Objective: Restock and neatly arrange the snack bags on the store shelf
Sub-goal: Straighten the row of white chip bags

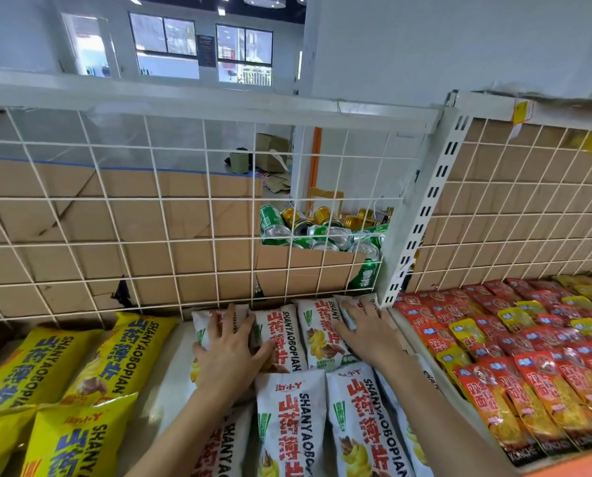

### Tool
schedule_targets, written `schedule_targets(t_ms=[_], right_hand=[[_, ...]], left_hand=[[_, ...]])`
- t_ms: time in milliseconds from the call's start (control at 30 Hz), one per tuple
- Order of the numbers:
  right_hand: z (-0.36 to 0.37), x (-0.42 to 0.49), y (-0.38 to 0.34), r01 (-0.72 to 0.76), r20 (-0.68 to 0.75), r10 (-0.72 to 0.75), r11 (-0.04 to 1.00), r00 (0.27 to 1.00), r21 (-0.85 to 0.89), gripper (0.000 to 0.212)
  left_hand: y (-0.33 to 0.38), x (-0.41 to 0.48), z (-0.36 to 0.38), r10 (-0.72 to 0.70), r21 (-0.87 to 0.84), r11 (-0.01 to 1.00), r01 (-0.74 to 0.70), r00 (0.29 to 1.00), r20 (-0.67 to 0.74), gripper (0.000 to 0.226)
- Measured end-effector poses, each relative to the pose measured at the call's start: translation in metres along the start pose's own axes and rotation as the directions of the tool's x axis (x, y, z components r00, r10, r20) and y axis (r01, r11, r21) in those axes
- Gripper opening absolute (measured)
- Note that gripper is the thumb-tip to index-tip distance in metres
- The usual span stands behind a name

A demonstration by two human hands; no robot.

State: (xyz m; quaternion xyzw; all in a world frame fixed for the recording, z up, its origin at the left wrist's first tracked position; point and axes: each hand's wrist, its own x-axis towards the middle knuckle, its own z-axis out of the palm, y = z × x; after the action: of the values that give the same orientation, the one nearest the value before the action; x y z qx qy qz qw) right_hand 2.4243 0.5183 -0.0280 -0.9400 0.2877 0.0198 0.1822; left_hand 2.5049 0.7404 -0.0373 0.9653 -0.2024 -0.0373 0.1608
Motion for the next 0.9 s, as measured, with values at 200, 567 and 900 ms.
schedule_targets(t_ms=[200,567,900], right_hand=[[-0.02,-0.017,0.008,0.018,-0.093,-0.019,1.0,0.995,-0.015,0.059],[-0.016,-0.11,0.063,0.043,-0.136,-0.035,0.998,0.99,0.055,0.071],[0.003,-0.136,0.064,0.003,-0.213,0.006,0.999,0.977,0.041,0.101]], left_hand=[[0.0,-0.005,-0.011,0.021,-0.059,0.998,-0.02,1.0,0.014,0.064],[0.076,-0.03,-0.009,0.51,-0.118,0.859,-0.498,0.854,0.101,0.048],[0.155,0.022,0.019,0.594,0.052,0.781,-0.622,0.766,0.248,0.052]])
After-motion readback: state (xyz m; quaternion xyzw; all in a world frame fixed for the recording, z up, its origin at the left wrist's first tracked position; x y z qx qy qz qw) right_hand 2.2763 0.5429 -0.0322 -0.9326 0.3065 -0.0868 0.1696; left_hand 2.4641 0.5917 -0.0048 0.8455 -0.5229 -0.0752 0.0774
